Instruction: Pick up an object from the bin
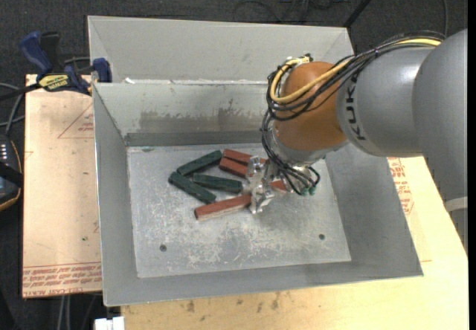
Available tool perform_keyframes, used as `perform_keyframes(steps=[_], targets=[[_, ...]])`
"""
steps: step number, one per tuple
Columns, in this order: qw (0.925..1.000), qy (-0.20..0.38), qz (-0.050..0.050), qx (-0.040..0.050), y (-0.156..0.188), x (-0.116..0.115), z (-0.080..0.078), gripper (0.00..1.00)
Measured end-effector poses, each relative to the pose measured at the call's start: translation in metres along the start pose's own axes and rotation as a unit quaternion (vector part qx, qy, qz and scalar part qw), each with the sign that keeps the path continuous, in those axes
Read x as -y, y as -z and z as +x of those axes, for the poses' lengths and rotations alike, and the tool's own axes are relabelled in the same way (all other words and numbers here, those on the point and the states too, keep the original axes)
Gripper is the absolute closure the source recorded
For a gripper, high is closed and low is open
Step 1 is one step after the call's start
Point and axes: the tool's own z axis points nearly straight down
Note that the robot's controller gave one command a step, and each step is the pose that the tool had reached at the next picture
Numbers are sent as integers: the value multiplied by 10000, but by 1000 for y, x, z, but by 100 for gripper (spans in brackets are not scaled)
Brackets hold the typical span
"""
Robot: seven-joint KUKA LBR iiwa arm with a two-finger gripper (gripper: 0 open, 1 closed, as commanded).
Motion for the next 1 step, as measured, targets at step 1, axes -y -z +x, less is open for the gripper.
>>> perform_keyframes(steps=[1], targets=[[10000,-55,-4,8,147,9,38,100]])
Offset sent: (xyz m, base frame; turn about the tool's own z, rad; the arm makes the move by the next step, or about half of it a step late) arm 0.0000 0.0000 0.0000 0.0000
